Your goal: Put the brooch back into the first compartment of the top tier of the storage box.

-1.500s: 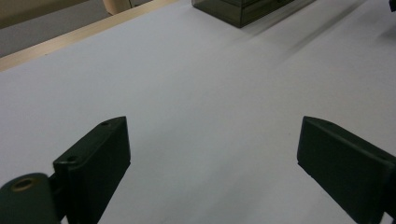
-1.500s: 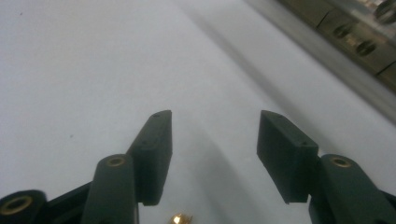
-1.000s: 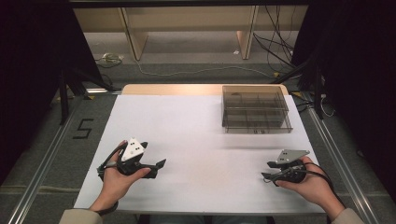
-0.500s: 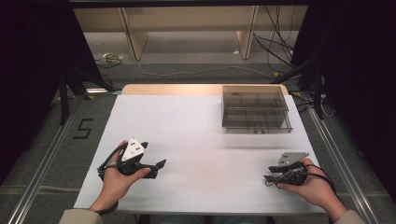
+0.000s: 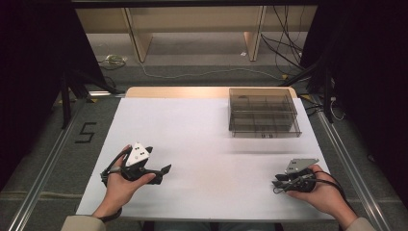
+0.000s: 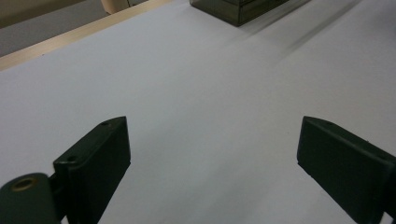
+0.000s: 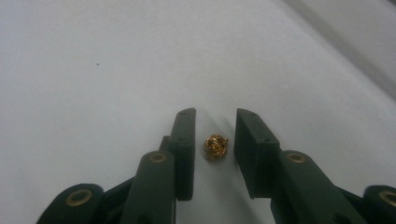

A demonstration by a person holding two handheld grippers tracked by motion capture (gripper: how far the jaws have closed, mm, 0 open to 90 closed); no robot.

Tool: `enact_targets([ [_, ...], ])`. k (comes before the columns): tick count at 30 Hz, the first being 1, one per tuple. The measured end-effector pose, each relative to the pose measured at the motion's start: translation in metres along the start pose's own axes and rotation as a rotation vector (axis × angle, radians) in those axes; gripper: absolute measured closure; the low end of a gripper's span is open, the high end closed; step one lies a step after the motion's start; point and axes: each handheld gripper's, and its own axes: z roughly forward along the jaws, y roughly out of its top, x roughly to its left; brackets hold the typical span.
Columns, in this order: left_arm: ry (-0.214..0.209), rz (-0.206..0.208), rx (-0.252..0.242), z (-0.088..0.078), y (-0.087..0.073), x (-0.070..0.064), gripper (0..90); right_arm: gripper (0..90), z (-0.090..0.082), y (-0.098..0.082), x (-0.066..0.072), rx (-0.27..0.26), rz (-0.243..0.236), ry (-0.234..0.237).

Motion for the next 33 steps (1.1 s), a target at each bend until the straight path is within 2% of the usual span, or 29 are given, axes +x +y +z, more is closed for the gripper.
enact_targets([
  [11,0.001,0.0,-0.001,0.0,0.0,0.0002,9.6,73.2,0.0,-0.0015,-0.0011,-0.007,0.009,0.015],
  [18,0.0,0.001,-0.002,-0.0001,0.0002,-0.0005,9.7,78.2,0.0,-0.0038,-0.0023,-0.018,0.015,0.03],
  [33,0.002,0.003,-0.007,-0.0004,0.0006,-0.0002,9.9,79.0,-0.0007,-0.0026,-0.0013,-0.015,0.008,0.026],
])
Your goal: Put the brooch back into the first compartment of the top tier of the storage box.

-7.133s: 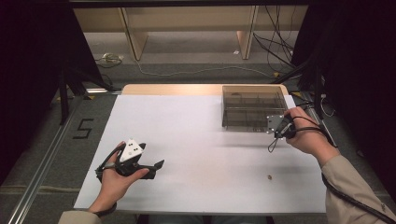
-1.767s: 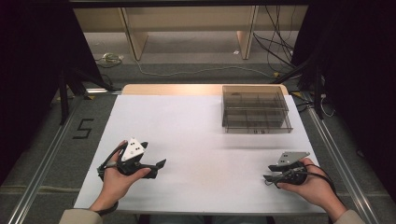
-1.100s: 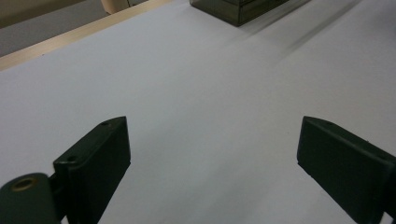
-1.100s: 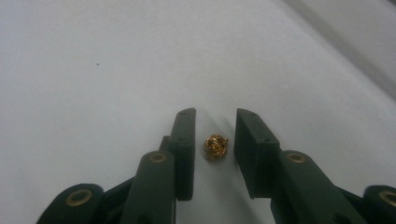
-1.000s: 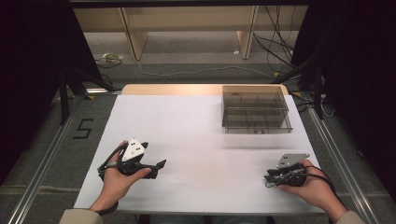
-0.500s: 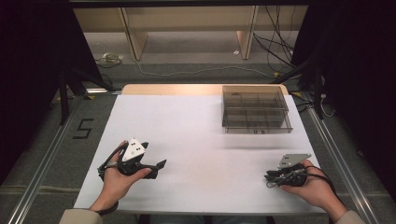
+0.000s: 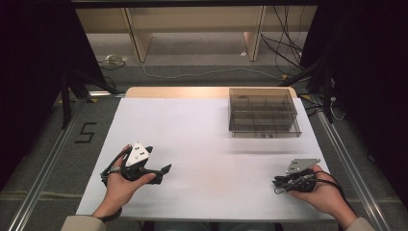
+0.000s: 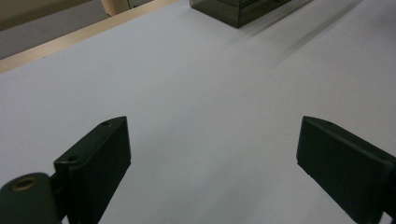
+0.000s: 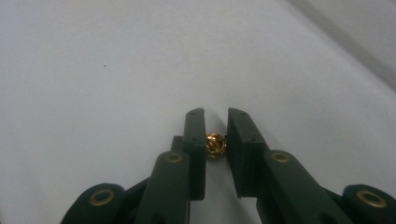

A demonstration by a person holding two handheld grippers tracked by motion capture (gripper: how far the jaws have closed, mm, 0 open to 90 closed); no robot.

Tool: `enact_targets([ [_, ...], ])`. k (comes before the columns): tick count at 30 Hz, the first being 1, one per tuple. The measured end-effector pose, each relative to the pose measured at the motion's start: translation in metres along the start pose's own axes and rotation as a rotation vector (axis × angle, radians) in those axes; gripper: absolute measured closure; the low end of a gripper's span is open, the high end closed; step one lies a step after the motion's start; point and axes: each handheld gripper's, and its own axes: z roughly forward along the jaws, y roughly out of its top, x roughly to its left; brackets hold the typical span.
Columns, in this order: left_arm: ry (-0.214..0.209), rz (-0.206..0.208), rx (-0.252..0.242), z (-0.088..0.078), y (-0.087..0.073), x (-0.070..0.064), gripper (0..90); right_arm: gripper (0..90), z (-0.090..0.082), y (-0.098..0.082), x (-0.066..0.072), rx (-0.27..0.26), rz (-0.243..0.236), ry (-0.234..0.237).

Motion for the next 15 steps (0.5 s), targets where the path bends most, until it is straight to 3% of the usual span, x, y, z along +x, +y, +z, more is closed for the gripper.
enact_targets([
  [15,0.004,-0.003,-0.002,-0.0004,0.0001,0.0004,10.0,79.1,-0.0006,0.0024,0.0014,-0.016,-0.008,-0.002],
])
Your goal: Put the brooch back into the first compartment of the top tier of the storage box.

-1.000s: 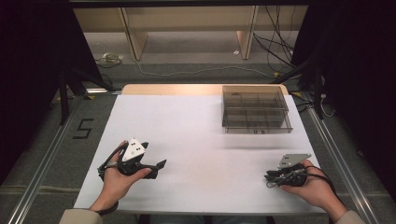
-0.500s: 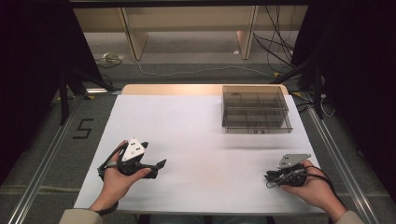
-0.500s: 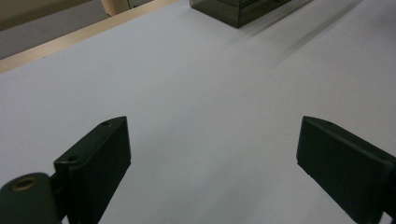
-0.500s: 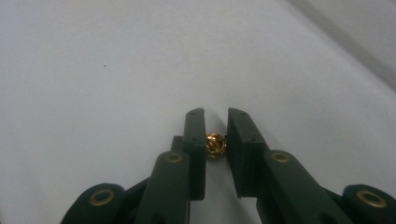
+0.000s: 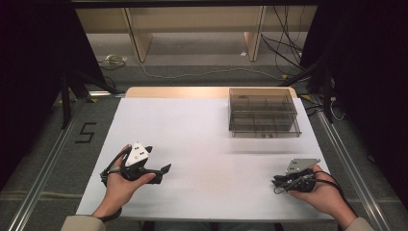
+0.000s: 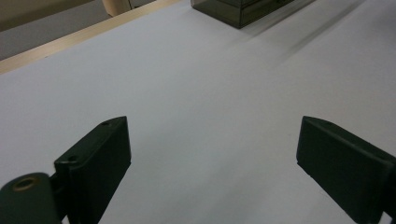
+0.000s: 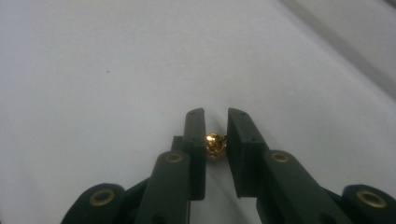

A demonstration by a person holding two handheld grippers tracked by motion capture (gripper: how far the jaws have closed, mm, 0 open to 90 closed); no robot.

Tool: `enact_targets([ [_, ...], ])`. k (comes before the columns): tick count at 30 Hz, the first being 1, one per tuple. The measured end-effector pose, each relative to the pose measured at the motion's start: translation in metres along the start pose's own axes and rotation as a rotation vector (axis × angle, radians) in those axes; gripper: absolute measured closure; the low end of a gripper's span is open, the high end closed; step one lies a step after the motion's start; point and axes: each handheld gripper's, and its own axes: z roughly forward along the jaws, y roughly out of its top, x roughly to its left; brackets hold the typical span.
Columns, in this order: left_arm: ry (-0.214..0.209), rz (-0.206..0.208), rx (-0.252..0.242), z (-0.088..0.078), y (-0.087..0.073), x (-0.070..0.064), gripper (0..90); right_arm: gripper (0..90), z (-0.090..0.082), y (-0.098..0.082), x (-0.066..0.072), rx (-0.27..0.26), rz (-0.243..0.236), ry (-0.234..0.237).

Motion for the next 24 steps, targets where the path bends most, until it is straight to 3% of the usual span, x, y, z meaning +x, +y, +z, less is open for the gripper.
enact_targets([
  [24,-0.001,0.001,0.005,0.001,-0.0004,0.0001,10.3,79.1,-0.0058,0.0058,-0.0004,-0.078,0.01,-0.023],
])
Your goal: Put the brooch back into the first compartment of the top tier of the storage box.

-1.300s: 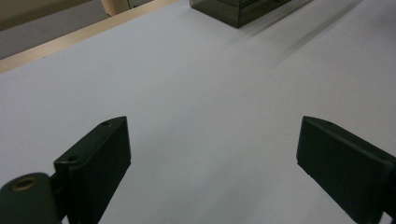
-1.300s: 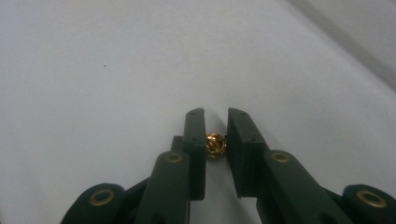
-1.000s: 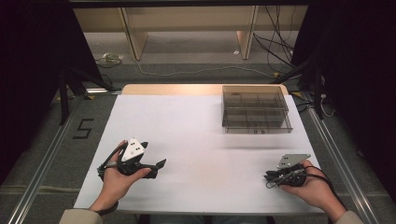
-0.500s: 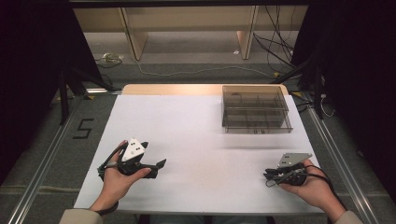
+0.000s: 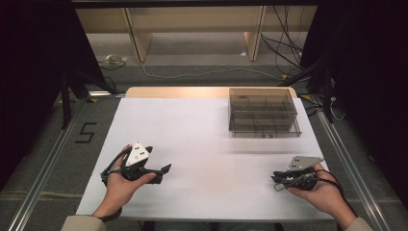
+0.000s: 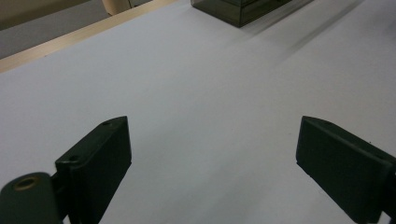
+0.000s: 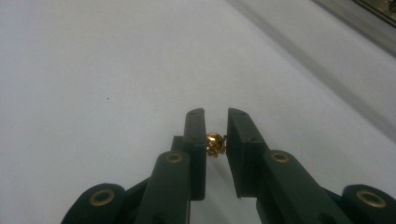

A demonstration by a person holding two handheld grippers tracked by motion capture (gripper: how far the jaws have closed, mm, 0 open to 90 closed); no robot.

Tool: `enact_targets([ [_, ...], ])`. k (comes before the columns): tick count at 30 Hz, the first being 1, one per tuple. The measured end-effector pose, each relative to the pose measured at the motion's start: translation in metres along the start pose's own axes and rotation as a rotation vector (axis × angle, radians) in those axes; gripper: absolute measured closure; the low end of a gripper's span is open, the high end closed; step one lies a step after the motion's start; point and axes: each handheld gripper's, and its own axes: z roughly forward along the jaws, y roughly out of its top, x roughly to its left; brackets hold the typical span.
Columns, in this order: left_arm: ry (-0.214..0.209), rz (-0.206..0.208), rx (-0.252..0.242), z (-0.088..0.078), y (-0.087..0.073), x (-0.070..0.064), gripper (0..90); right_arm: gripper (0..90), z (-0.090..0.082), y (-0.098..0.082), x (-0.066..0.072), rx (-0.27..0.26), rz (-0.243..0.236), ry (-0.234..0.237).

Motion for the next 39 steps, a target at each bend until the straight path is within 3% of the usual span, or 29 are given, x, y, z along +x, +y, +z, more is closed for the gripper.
enact_targets([
  [39,0.001,0.0,-0.004,0.001,0.001,0.0,10.5,79.1,0.001,0.011,0.002,-0.067,0.014,-0.005],
])
